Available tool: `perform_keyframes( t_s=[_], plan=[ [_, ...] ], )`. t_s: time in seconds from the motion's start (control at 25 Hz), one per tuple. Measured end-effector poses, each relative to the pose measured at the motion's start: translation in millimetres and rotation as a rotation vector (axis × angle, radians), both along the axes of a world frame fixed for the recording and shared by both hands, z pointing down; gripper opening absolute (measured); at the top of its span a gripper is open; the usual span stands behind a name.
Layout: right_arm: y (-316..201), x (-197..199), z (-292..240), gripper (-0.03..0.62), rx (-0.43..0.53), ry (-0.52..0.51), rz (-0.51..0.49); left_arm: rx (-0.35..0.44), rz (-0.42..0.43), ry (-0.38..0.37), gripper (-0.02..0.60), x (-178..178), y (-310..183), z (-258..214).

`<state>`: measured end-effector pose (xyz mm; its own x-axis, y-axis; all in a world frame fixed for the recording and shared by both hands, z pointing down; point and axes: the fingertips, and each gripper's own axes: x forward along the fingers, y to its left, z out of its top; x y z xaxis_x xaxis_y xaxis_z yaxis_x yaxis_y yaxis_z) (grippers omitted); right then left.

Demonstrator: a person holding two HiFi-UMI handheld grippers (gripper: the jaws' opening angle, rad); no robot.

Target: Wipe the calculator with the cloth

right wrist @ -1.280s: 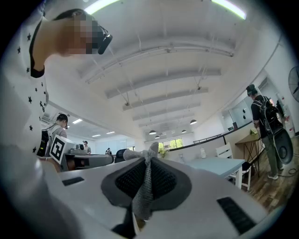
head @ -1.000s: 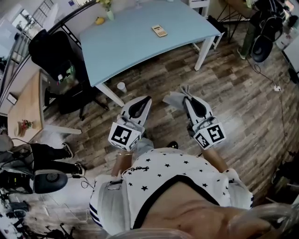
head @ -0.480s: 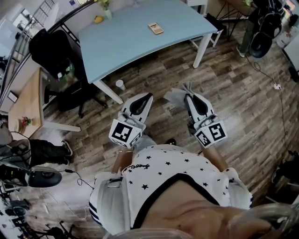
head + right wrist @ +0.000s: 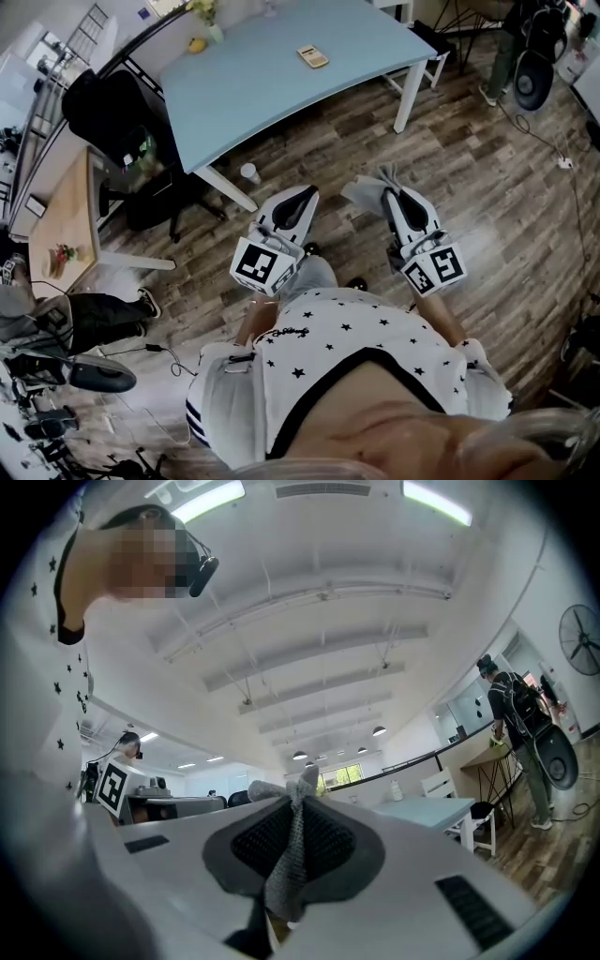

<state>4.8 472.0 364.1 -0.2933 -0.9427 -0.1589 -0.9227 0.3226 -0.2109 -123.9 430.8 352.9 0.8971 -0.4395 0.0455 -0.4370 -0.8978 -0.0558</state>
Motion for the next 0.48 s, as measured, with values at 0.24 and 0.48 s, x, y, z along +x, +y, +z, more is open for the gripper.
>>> perform_keyframes(
  t_s=[0.24, 0.48],
  plan=[
    [-21, 9, 8, 0.031, -0.027, 0.017, 0.026, -0.023, 0.028, 0.011, 0.031, 10, -24, 11],
    [-61, 23, 2, 0.031, -0.015, 0.027, 0.068, 0.002, 0.064, 0.041, 0.031, 26, -74, 2]
  ],
)
